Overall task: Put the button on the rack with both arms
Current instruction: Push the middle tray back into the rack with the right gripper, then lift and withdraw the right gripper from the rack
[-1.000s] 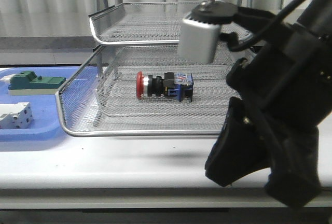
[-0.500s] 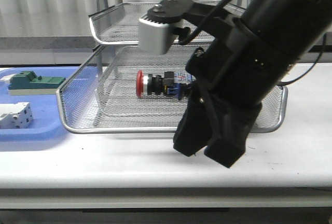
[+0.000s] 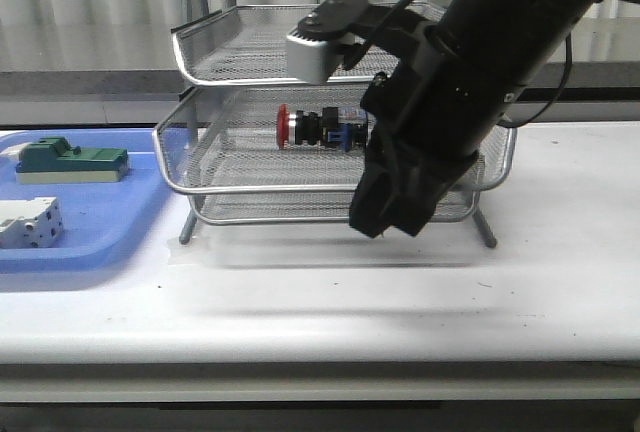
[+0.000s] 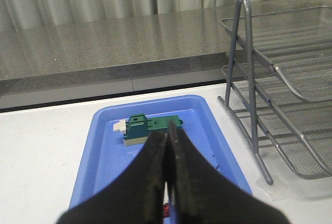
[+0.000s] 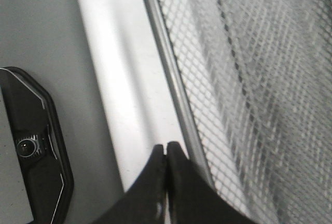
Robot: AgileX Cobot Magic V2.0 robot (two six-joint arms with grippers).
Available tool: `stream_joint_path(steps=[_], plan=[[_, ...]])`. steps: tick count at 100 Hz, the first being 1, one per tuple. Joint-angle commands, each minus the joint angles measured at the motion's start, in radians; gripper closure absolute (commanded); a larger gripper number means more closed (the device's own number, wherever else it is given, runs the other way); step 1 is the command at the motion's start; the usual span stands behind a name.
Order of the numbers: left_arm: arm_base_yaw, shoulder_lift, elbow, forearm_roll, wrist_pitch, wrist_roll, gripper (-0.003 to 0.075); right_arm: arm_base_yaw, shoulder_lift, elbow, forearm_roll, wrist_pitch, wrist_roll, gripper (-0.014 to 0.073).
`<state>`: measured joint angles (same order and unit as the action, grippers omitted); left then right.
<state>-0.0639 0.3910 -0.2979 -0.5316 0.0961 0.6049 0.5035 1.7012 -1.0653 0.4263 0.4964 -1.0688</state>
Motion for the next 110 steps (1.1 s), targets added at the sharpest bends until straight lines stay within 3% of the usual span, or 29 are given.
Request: stream_joint_path(steps=[1, 26, 54, 84, 110], plan=[[0.004, 0.004, -0.03, -0.013, -0.062, -0.012, 0.074, -0.046, -0.036, -0.054, -0.001, -0.067, -0.01, 0.0663], [0.004, 0.004, -0.03, -0.013, -0.062, -0.012, 0.074, -0.092, -0.036, -0.058, -0.001, -0.05, 0.004, 0.0663], [0.004, 0.004, -0.03, -0.013, -0.062, -0.012, 0.074, -0.087, -0.074, -0.058, 0.065, 0.071, 0.059, 0.0656], [0.004, 0.004, -0.03, -0.013, -0.062, -0.012, 0.074, -0.114, -0.232, -0.058, -0.027, 0.084, 0.354, 0.0654], [0.004, 0.004, -0.03, -0.013, -0.062, -0.012, 0.074, -0.226, -0.41, -0.048, -0.151, 0.098, 0.607, 0.0654]])
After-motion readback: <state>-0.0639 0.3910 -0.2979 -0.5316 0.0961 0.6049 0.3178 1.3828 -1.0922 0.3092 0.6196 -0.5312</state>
